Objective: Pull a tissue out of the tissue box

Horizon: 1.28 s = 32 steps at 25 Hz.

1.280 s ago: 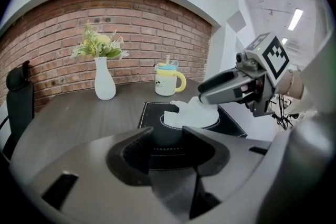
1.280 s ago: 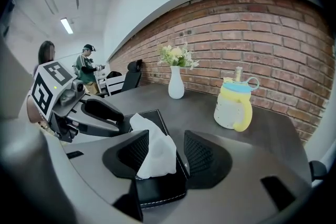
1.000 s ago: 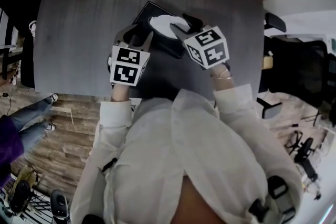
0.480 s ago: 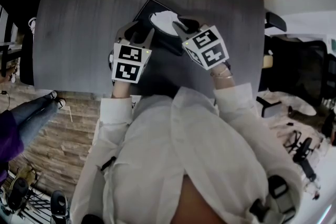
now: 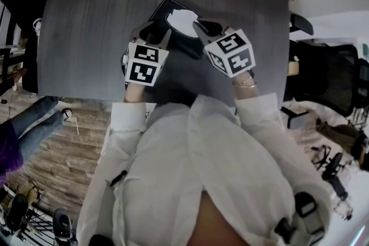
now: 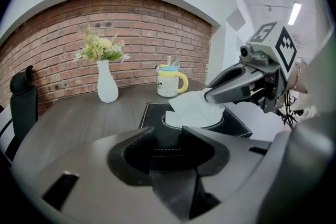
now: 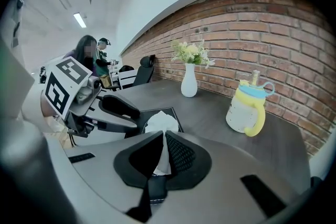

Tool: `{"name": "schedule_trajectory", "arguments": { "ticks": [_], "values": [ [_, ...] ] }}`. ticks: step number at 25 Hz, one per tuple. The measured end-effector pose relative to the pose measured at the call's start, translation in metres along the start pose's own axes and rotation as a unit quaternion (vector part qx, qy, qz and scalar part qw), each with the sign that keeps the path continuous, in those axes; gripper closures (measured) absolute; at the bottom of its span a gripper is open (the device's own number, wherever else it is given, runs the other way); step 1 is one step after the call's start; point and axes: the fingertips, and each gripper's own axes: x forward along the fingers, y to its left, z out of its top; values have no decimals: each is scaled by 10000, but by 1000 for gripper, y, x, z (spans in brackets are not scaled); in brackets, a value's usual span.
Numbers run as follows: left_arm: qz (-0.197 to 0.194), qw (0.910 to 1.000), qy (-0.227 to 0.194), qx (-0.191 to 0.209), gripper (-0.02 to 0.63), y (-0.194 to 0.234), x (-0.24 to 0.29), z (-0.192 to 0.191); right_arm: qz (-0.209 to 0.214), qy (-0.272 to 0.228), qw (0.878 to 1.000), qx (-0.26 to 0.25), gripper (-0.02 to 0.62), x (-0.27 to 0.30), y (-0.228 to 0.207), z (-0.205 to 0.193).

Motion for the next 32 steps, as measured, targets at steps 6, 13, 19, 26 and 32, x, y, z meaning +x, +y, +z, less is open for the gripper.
{"name": "schedule_trajectory", "arguments": {
  "ticks": [6, 13, 19, 26, 32],
  "values": [
    [5, 10000, 0, 36, 454, 1, 0, 0, -77, -180, 9997, 115, 586, -8, -1, 7],
    [3, 10000, 12, 62, 454, 0, 0, 0, -66, -325, 9991, 270, 586, -11, -1, 13],
    [13, 10000, 14, 76, 454, 1, 0, 0, -49, -357, 9988, 328, 586, -12, -3, 17],
    [11, 9999, 20, 103, 454, 0, 0, 0, -42, -470, 9979, 447, 588, -15, -5, 21],
    [14, 9999, 26, 106, 454, 1, 0, -1, -51, -633, 9969, 469, 588, -17, -7, 31]
  ]
}}
